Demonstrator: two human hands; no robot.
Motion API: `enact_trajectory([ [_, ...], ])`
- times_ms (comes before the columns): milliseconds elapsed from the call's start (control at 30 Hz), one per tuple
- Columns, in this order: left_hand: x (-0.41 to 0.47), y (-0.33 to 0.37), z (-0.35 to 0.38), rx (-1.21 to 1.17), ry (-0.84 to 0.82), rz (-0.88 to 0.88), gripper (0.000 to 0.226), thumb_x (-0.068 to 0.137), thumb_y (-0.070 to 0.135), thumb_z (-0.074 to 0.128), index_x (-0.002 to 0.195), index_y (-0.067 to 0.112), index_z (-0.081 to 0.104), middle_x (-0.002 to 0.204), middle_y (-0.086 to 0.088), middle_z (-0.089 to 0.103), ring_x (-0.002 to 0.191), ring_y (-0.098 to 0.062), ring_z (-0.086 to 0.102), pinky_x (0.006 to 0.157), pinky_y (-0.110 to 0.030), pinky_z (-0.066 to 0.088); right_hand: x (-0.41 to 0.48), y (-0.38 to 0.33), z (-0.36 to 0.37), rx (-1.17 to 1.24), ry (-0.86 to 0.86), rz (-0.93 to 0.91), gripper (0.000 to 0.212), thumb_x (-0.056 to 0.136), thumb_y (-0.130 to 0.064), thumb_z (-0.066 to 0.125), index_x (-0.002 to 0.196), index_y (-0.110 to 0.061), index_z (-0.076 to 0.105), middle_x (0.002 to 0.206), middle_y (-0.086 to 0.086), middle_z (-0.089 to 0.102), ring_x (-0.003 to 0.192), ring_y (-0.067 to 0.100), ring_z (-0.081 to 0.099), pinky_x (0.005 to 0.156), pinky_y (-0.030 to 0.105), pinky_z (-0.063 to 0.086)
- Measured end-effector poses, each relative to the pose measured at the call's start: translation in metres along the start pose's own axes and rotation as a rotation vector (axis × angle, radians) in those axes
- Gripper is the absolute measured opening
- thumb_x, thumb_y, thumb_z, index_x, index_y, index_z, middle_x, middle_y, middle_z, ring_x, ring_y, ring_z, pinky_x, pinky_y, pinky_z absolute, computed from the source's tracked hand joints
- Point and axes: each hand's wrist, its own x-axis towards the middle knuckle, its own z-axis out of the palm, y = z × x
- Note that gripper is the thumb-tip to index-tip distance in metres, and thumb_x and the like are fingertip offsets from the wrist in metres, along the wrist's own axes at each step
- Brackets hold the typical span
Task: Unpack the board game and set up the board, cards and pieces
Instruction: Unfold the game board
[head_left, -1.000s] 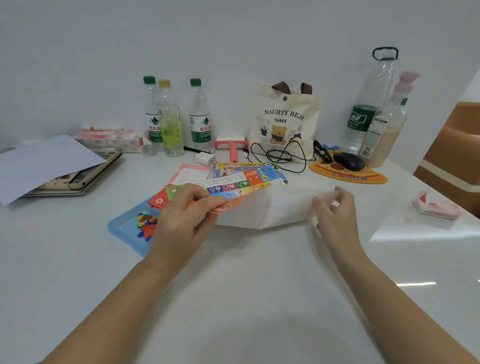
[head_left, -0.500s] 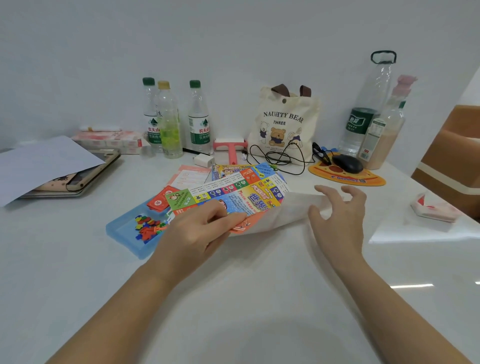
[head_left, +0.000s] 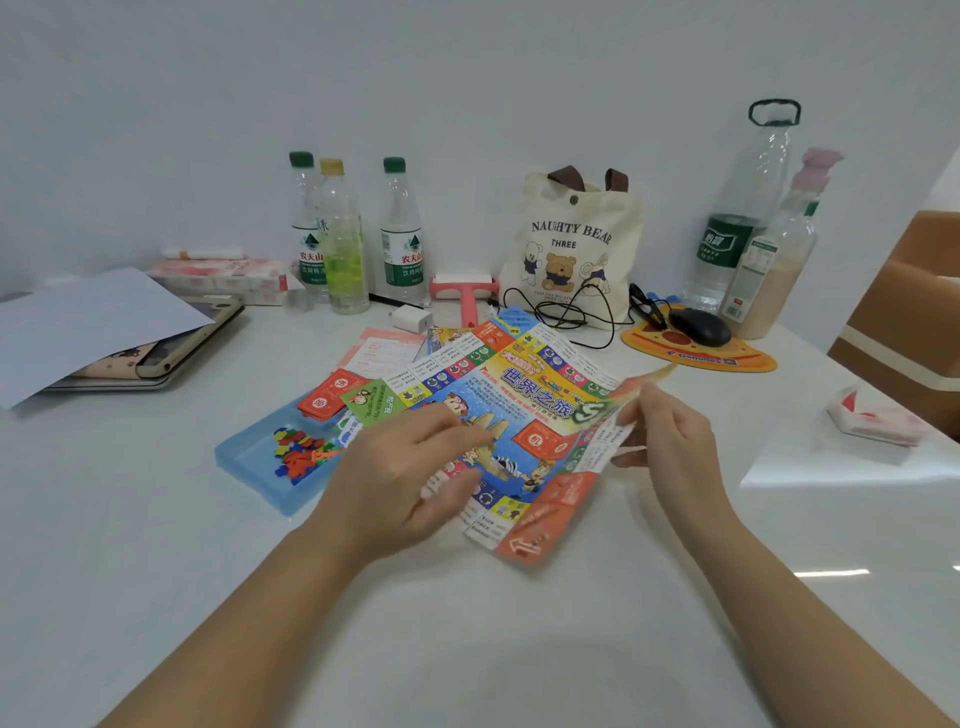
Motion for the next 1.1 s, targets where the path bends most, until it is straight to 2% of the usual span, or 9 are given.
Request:
enact_trajectory([
  [133, -0.002, -0.016, 0.005, 0.237, 0.029, -0.234, 0.028, 0.090, 0.026, 0.047, 0.088, 0.013, 0.073, 0.084, 0.001, 0.065, 0.079, -0.020, 0.060, 0.072, -0.032, 0.044, 0.008, 0.007, -0.005, -0.150, -0.008, 0.067, 0.016, 0.088, -0.015, 0.060, 0.075, -0.006, 0.056, 0.077, 0.010, 0.068, 0.074, 0.024, 0.072, 0.061, 0.040, 0.060],
  [267, -0.009, -0.029, 0.012, 0.254, -0.186, -0.294, 0.029, 0.083, 0.030, 0.044, 0.089, 0.023, 0.071, 0.093, 0.007, 0.066, 0.091, -0.018, 0.062, 0.084, -0.040, 0.043, 0.009, 0.013, -0.006, -0.344, -0.049, 0.123, 0.017, 0.085, -0.008, 0.058, 0.086, -0.023, 0.051, 0.091, 0.000, 0.061, 0.083, 0.023, 0.069, 0.069, 0.047, 0.059],
  [433, -0.017, -0.030, 0.021, 0.228, -0.358, -0.283, 0.028, 0.081, 0.031, 0.051, 0.104, 0.030, 0.068, 0.116, 0.011, 0.060, 0.116, -0.007, 0.048, 0.109, -0.051, 0.024, 0.010, 0.013, -0.006, -0.385, -0.077, 0.102, 0.032, 0.092, -0.001, 0.047, 0.114, -0.024, 0.045, 0.104, 0.002, 0.058, 0.072, 0.003, 0.061, 0.046, 0.017, 0.049],
  [567, -0.019, -0.033, 0.018, 0.304, -0.390, -0.369, 0.038, 0.086, 0.024, 0.052, 0.123, 0.027, 0.058, 0.133, 0.005, 0.052, 0.130, -0.015, 0.044, 0.114, -0.051, 0.012, 0.013, 0.014, -0.009, -0.389, -0.069, 0.120, 0.041, 0.094, 0.002, 0.041, 0.128, -0.021, 0.042, 0.105, 0.001, 0.055, 0.070, 0.000, 0.056, 0.044, 0.016, 0.043],
  [767, -0.017, -0.041, 0.004, 0.451, -0.380, -0.634, 0.063, 0.083, 0.024, 0.053, 0.142, 0.025, 0.030, 0.150, 0.001, 0.028, 0.143, -0.018, 0.018, 0.115, -0.056, -0.004, 0.017, 0.018, -0.016, -0.441, -0.077, 0.147, 0.047, 0.092, 0.000, 0.046, 0.132, -0.023, 0.037, 0.106, 0.003, 0.059, 0.076, 0.009, 0.061, 0.057, 0.029, 0.050],
  [833, -0.020, -0.048, -0.002, 0.458, -0.379, -0.730, 0.068, 0.083, 0.026, 0.053, 0.144, 0.024, 0.024, 0.152, -0.001, 0.023, 0.144, -0.019, 0.012, 0.115, -0.057, -0.004, 0.017, 0.018, -0.015, -0.603, -0.067, 0.104, 0.057, 0.088, -0.004, 0.054, 0.137, -0.026, 0.034, 0.119, 0.007, 0.055, 0.094, 0.019, 0.059, 0.078, 0.038, 0.051],
  [900, -0.023, -0.051, -0.005, 0.449, -0.397, -0.791, 0.069, 0.084, 0.028, 0.052, 0.146, 0.022, 0.020, 0.155, -0.001, 0.019, 0.146, -0.020, 0.007, 0.115, -0.057, -0.004, 0.017, 0.019, -0.014, -0.843, -0.041, 0.047, 0.065, 0.084, -0.012, 0.060, 0.140, -0.029, 0.032, 0.136, 0.009, 0.044, 0.118, 0.027, 0.047, 0.097, 0.047, 0.039],
  [1000, -0.024, -0.052, -0.005, 0.450, -0.400, -0.779, 0.059, 0.089, 0.032, 0.048, 0.143, 0.021, 0.027, 0.153, 0.000, 0.023, 0.144, -0.019, 0.014, 0.114, -0.057, -0.001, 0.016, 0.015, -0.013, -1.059, -0.075, -0.066, 0.068, 0.085, -0.024, 0.063, 0.144, -0.030, 0.029, 0.152, 0.005, 0.029, 0.137, 0.027, 0.029, 0.107, 0.049, 0.028],
  [1100, -0.025, -0.054, -0.004, 0.464, -0.399, -0.755, 0.052, 0.093, 0.036, 0.047, 0.141, 0.023, 0.031, 0.149, 0.003, 0.028, 0.140, -0.017, 0.022, 0.114, -0.058, 0.003, 0.012, 0.014, -0.007, -1.077, -0.270, -0.217, 0.064, 0.089, -0.030, 0.059, 0.145, -0.031, 0.030, 0.154, -0.002, 0.029, 0.141, 0.021, 0.027, 0.111, 0.048, 0.026],
])
